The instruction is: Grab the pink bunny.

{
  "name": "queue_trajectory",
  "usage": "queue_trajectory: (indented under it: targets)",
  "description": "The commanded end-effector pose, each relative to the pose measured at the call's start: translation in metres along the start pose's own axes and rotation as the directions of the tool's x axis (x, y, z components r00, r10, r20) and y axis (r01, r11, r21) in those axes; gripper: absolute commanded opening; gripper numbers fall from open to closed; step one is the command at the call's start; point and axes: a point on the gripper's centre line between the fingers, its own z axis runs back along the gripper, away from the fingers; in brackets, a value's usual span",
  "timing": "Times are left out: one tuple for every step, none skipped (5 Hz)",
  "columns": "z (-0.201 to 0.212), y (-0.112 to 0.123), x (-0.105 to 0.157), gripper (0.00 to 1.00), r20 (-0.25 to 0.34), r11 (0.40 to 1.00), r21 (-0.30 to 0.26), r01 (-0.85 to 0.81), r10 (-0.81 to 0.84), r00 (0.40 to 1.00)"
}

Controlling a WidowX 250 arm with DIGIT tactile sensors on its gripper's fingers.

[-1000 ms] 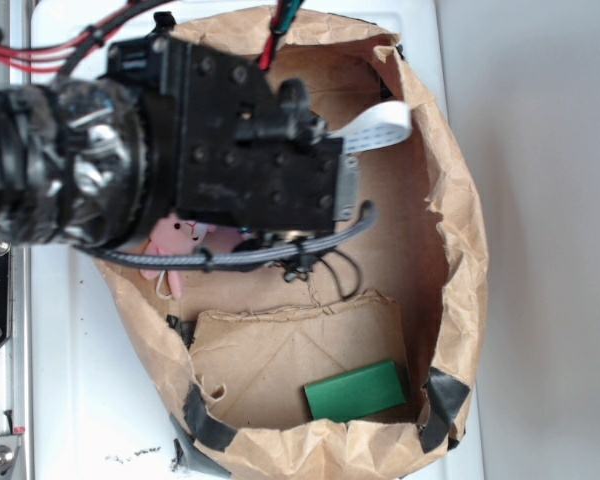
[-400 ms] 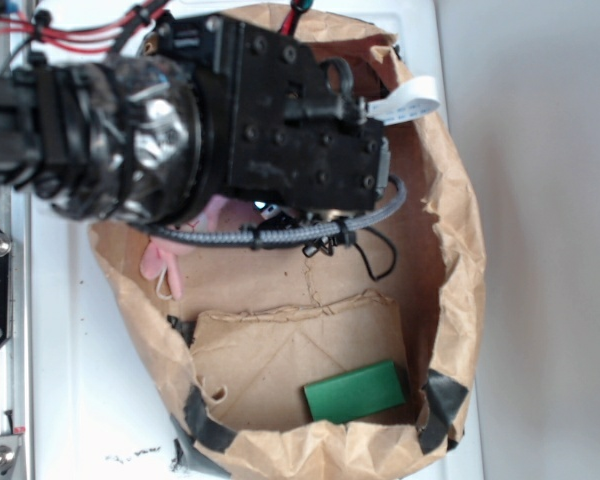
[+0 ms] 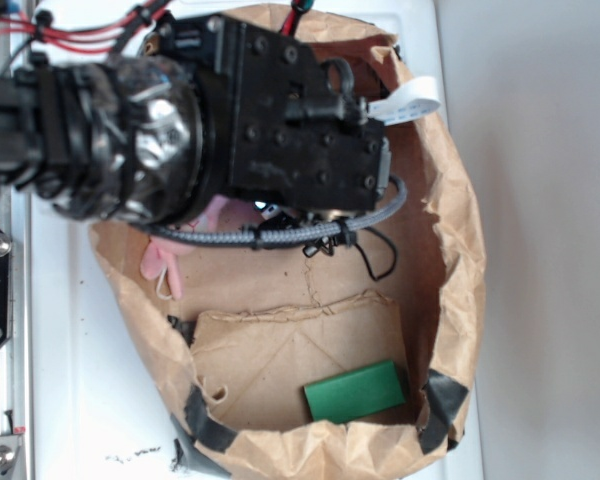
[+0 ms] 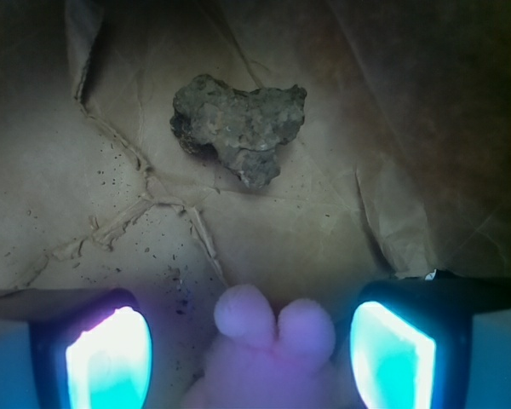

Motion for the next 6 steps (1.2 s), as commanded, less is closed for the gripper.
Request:
queue_trajectory:
  targets:
    - [0.004,0.026,0.01,1.0,0.041,0.999,-0.046,-0.006,0.008,0.999]
    - [-0.002,0.043,-0.003,1.0,0.023,0.995,-0.049,0.092,-0.091,0.996]
    - [0.008,0.053,-0.013,1.0,0.016,0.987,-0.068,0.146,-0.146,0.989]
    - [0.014,0.058,-0.016,1.0,0.0,0.981,-0.093,0.173,-0.173,0.985]
    - [0.017,0.062,-0.018,1.0,-0.007,0.977,-0.106,0.187,-0.189,0.982]
    - [0.017,0.061,-0.02,1.0,-0.008,0.979,-0.104,0.174,-0.176,0.984]
